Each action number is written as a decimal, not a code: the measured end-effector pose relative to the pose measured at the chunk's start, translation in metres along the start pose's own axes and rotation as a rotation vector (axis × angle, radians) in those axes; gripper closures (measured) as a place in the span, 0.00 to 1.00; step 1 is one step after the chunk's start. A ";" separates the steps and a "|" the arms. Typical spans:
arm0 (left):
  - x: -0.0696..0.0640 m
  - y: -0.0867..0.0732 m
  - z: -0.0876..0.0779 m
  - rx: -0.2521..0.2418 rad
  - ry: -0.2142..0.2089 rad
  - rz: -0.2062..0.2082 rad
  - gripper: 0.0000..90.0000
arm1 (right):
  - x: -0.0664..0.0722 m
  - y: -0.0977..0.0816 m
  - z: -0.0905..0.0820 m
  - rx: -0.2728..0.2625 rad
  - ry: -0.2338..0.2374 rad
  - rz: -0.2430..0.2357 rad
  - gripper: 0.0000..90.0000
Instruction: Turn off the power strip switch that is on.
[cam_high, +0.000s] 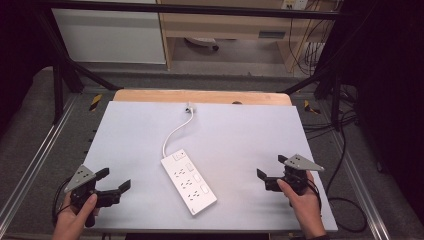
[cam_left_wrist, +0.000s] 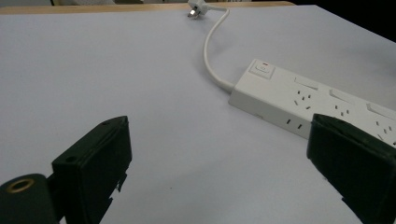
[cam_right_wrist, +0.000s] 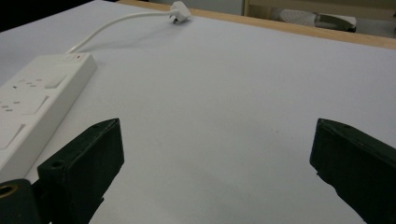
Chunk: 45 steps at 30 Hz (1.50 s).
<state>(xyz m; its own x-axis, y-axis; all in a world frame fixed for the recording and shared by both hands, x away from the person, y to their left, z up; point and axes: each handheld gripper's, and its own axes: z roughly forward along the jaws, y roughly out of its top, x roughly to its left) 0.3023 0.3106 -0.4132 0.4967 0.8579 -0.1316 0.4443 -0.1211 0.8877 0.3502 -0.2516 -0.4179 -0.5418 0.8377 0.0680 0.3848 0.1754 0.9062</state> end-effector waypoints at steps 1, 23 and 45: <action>0.000 0.000 0.000 0.000 0.000 0.000 0.07 | 0.000 0.000 0.000 0.000 0.000 0.000 0.04; 0.001 -0.002 0.002 0.019 0.015 0.003 0.07 | 0.024 0.039 -0.001 -0.044 0.047 -0.036 0.04; 0.000 -0.003 0.003 0.024 0.014 0.006 0.07 | 0.054 0.065 0.031 -0.013 0.125 -0.055 0.05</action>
<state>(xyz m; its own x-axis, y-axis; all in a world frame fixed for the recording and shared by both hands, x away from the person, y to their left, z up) 0.3036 0.3097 -0.4169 0.4894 0.8638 -0.1198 0.4590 -0.1384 0.8776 0.3692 -0.1787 -0.3679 -0.6508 0.7561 0.0692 0.3429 0.2114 0.9153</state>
